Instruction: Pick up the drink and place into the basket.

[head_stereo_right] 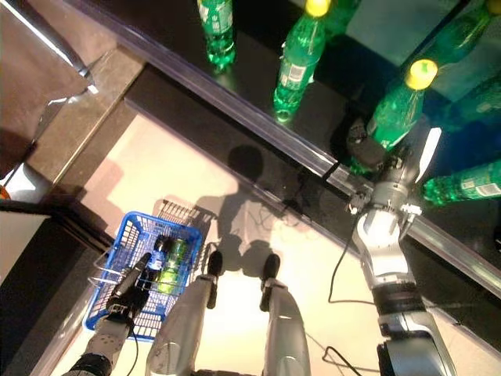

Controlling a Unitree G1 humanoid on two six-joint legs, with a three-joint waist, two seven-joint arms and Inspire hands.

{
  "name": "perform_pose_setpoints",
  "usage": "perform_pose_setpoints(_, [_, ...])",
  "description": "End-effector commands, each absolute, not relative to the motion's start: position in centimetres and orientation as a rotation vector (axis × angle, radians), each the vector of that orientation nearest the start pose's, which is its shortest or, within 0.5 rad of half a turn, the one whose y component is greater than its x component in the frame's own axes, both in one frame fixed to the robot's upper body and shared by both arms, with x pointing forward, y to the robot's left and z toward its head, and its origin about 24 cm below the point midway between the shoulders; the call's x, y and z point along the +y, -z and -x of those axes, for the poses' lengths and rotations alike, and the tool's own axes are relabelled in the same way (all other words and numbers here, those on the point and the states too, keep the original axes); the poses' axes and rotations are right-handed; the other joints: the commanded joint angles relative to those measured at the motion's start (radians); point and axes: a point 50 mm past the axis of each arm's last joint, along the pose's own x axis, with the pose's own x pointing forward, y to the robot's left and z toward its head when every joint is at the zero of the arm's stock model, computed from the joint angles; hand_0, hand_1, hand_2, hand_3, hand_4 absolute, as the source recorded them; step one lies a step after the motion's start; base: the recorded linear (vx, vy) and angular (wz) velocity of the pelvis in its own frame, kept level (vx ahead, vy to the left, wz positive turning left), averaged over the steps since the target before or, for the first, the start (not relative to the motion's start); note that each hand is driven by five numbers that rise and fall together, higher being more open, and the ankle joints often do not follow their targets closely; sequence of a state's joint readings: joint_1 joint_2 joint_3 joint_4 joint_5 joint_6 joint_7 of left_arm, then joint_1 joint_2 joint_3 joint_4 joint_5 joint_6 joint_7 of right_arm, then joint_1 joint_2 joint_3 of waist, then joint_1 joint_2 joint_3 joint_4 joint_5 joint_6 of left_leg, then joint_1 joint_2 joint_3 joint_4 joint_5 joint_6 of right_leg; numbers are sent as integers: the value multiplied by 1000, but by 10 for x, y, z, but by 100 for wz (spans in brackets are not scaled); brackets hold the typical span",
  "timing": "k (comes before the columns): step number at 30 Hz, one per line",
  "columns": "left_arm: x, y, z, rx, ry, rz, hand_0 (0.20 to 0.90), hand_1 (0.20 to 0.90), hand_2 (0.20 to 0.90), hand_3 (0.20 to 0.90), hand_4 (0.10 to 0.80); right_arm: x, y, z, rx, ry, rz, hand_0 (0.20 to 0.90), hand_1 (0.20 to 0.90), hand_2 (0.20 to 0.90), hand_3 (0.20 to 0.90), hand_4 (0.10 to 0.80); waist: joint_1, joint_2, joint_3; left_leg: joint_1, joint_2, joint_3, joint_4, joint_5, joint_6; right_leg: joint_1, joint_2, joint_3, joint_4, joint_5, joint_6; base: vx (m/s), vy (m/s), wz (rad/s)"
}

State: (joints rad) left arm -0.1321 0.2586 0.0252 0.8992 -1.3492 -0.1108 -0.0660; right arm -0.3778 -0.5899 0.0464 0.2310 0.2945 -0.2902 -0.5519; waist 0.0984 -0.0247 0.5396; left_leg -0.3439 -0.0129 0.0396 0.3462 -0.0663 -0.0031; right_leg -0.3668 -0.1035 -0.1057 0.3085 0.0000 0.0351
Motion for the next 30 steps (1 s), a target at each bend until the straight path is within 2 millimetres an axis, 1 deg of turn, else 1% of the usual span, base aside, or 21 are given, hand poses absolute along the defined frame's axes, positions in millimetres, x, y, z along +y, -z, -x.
perform_pose_setpoints(1, [282,68,-200,226,-550,929,300,300,300,200,100,-259,-253,-265,-1011,426,152,300,300,300,200,100,-62,-12,-120,33,-70,18,45,-99,42,85,16,47,-152,51,99,102,25,-23])
perform_pose_setpoints(3, [282,71,-196,247,-563,917,300,300,300,200,100,-257,-244,-260,-990,389,152,300,300,300,200,100,-70,-20,-140,74,-69,29,21,-100,43,119,16,55,-179,63,106,104,25,-14])
perform_pose_setpoints(4, [282,71,-196,251,-563,915,300,300,300,200,100,-256,-243,-259,-988,384,151,300,300,300,200,100,-70,-21,-142,81,-69,30,16,-100,44,124,16,56,-183,65,107,112,28,-28])
perform_pose_setpoints(7, [282,78,-186,289,-584,897,300,300,300,200,100,-257,-230,-249,-941,318,139,300,300,300,200,100,-84,-31,-180,143,-67,50,-14,-103,43,172,13,65,-218,80,116,115,25,-24])
perform_pose_setpoints(12, [280,91,-165,360,-624,866,300,300,300,200,100,-259,-198,-233,-798,187,69,300,300,300,200,100,-97,-43,-259,248,-63,72,-101,-92,34,263,19,75,-286,93,121,142,10,-15])
perform_pose_setpoints(13, [280,91,-164,363,-626,864,300,300,300,200,100,-259,-197,-232,-790,178,66,300,300,300,200,100,-97,-43,-262,254,-63,73,-107,-91,33,269,20,76,-290,94,121,118,17,-15])
perform_pose_setpoints(14, [280,96,-155,384,-640,860,300,300,300,200,100,-259,-188,-227,-742,120,51,300,300,300,200,100,-103,-44,-288,281,-62,82,-135,-85,28,293,24,76,-308,92,120,85,16,-7])
perform_pose_setpoints(15, [280,99,-150,395,-646,856,300,300,300,200,100,-260,-184,-225,-710,82,21,300,300,300,200,100,-107,-45,-300,292,-61,87,-147,-82,26,303,26,77,-316,91,118,99,23,-8])
perform_pose_setpoints(17, [283,105,-136,417,-672,854,300,300,300,200,100,-260,-168,-222,-604,-57,-19,300,300,300,200,100,-119,-46,-331,320,-60,100,-176,-78,18,328,34,82,-333,84,113,55,32,-8])
perform_pose_setpoints(18, [284,108,-132,426,-682,854,300,300,300,200,100,-259,-160,-222,-557,-109,-6,300,300,300,200,100,-123,-45,-344,335,-59,104,-192,-74,15,341,37,83,-342,81,110,30,29,-5])
perform_pose_setpoints(19, [284,108,-131,428,-684,854,300,300,300,200,100,-259,-159,-221,-548,-117,-3,300,300,300,200,100,-124,-45,-346,339,-59,104,-195,-73,14,344,37,83,-344,81,109,20,37,-10])
perform_pose_setpoints(20, [285,111,-127,439,-698,857,300,300,300,200,100,-257,-148,-224,-464,-173,6,300,300,300,200,100,-129,-44,-366,365,-57,108,-224,-68,9,366,41,80,-359,75,104,6,38,-13])
perform_pose_setpoints(23, [284,114,-123,435,-710,864,300,300,300,200,100,-255,-128,-227,-342,-206,-51,300,300,300,200,100,-136,-46,-392,396,-52,112,-261,-62,1,391,46,74,-381,73,97,-27,34,-9])
perform_pose_setpoints(24, [284,114,-123,432,-713,866,300,300,300,200,100,-254,-125,-228,-324,-212,-65,300,300,300,200,100,-137,-46,-396,400,-51,112,-266,-61,0,392,47,75,-383,73,95,-45,37,0])
perform_pose_setpoints(25, [283,115,-122,411,-724,882,300,300,300,200,100,-250,-110,-227,-268,-228,-106,300,300,300,200,100,-142,-45,-411,415,-48,117,-286,-56,-4,398,52,74,-390,71,91,-41,40,1])
perform_pose_setpoints(27, [280,115,-124,383,-727,903,300,300,300,200,100,-242,-92,-224,-202,-245,-152,300,300,300,200,100,-147,-44,-427,430,-44,121,-308,-51,-7,404,55,70,-396,69,85,-26,26,0])
perform_pose_setpoints(28, [280,114,-124,382,-727,903,300,300,300,200,100,-242,-91,-224,-196,-245,-158,300,300,300,200,100,-148,-44,-428,431,-44,121,-309,-51,-7,405,55,69,-396,68,85,-46,35,-2])
perform_pose_setpoints(30, [277,113,-127,359,-723,915,300,300,300,200,100,-231,-70,-220,-124,-256,-171,300,300,300,200,100,-152,-39,-443,448,-43,125,-331,-47,-5,409,59,67,-396,64,79,-53,39,-4])
